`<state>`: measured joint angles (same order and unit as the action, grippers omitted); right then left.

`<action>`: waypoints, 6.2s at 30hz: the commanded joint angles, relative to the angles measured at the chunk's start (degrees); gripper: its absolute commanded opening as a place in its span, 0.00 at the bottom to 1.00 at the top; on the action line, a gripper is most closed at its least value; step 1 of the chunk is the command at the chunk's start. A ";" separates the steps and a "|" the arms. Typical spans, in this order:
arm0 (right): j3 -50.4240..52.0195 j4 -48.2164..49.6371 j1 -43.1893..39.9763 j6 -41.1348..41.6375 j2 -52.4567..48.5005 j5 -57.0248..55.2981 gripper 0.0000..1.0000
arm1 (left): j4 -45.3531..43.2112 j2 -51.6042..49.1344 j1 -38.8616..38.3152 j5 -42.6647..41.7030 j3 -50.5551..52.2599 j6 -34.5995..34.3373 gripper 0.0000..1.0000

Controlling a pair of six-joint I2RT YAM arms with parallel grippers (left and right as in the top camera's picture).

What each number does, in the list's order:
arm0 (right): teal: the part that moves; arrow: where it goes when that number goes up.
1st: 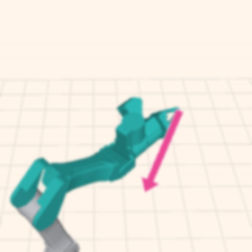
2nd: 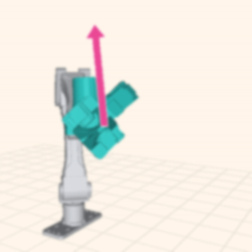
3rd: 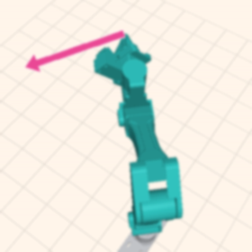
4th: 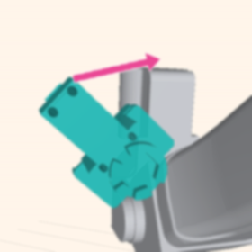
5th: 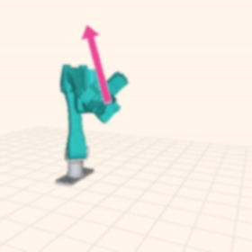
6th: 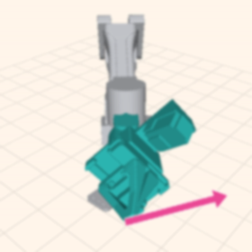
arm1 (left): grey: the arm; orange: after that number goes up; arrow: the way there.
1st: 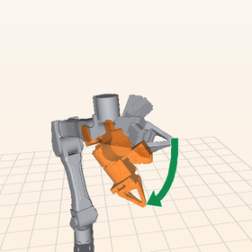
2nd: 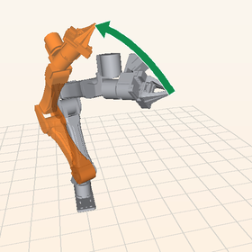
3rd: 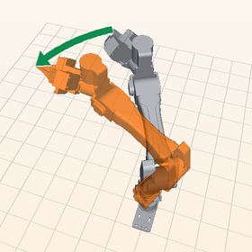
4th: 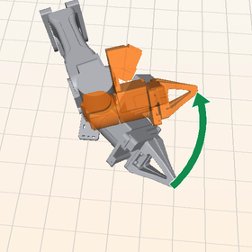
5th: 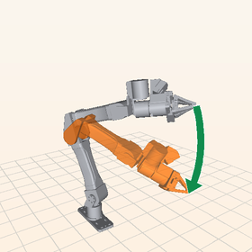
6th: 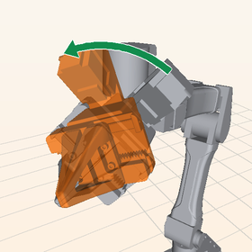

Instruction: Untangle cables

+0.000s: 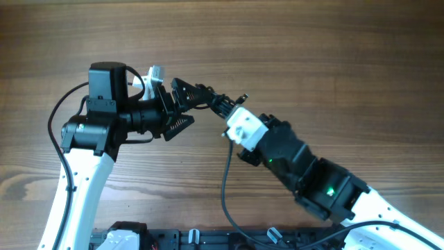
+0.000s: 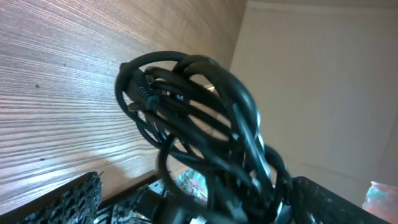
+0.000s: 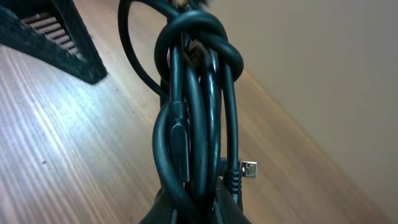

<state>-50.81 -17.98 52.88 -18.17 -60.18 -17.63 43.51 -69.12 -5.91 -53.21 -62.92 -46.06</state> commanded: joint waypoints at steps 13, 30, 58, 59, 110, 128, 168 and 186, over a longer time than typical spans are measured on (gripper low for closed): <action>-1.16 8.28 10.01 -9.09 -3.98 -8.74 0.04 | -3.30 -5.33 0.15 11.76 0.13 -5.40 0.87; -1.16 14.05 10.05 -13.25 -4.00 -16.48 0.04 | -3.08 -6.01 0.15 4.17 0.13 -7.19 0.37; -1.16 1.60 10.05 17.29 12.76 9.88 0.70 | -12.07 -6.01 0.20 -23.50 0.13 43.36 0.04; -1.16 2.08 10.05 17.33 12.76 11.56 0.70 | -12.07 -6.01 0.20 -25.03 0.13 44.61 0.04; -9.62 -10.34 -22.53 18.43 -9.64 49.59 0.04 | 4.09 -4.59 9.53 -8.63 -0.04 6.12 0.30; -9.55 -9.11 -22.53 13.66 -10.97 47.67 0.04 | 9.84 -4.61 4.96 -8.15 -0.02 -7.50 0.31; -7.96 -17.73 -22.60 13.20 -17.62 16.74 0.04 | 7.74 -4.61 19.15 -8.96 -0.02 10.14 0.04; -7.96 -13.57 -22.60 -4.13 -17.62 74.75 0.04 | 8.50 -4.76 5.35 13.99 0.02 17.66 0.40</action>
<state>-58.48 -32.12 30.22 -19.68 -78.43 44.01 52.64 -74.37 1.98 -46.78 -62.35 -26.22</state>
